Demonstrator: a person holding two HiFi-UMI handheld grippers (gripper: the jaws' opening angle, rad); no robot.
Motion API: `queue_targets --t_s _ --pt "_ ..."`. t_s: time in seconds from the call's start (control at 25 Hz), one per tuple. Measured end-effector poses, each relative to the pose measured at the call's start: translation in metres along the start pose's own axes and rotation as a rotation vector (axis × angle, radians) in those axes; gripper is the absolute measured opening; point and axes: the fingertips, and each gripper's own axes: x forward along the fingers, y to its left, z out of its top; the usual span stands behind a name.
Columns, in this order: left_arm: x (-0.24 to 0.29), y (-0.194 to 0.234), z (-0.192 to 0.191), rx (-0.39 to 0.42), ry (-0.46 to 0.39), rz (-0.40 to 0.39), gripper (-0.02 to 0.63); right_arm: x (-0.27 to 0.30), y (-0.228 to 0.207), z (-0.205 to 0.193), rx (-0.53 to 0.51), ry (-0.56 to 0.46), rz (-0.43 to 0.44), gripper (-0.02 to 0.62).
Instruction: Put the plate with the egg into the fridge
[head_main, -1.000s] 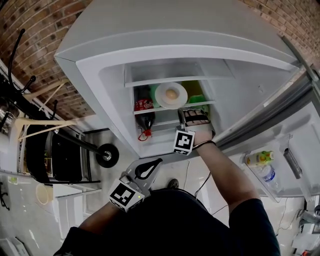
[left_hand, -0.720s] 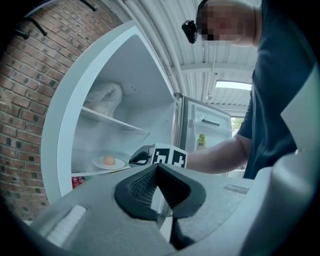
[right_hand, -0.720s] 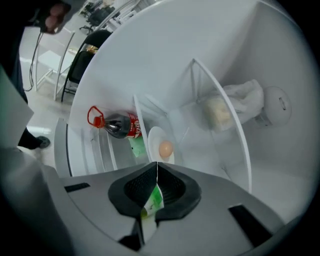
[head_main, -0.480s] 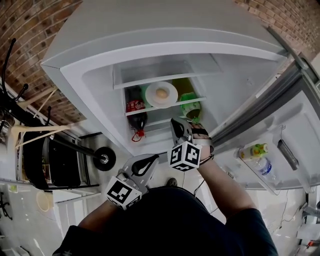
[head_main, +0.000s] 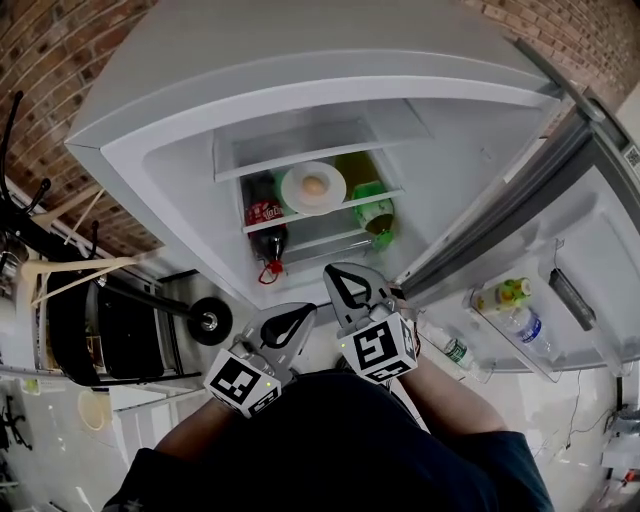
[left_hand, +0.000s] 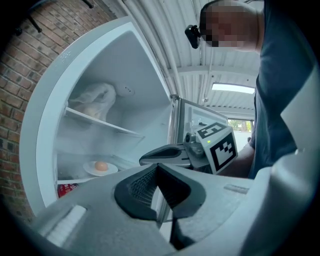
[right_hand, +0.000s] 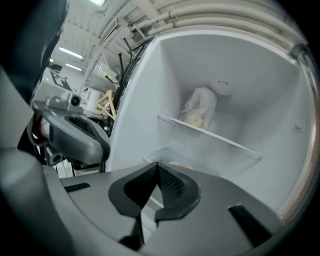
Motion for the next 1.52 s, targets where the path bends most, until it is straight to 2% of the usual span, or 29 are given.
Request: queue_targets --t_s 0.16,0.4,0.64,1.52 --pt "-0.001 -0.001 0.002 0.016 -0.008 -0.009 0.005 -0.015 0.008 0.01 0.131 -0.086 0.036 0.009" --pt "-0.001 -0.004 0.008 0.025 -0.02 -0.012 0.005 -0.03 0.017 0.017 0.198 -0.211 0.08 0.009" --pt "-0.002 -0.005 0.009 0.002 -0.014 -0.003 0.005 -0.031 0.024 0.003 0.388 -0.221 0.122 0.009" --pt "-0.001 -0.007 0.01 0.001 -0.019 0.002 0.005 -0.031 0.024 0.004 0.372 -0.224 0.157 0.009"
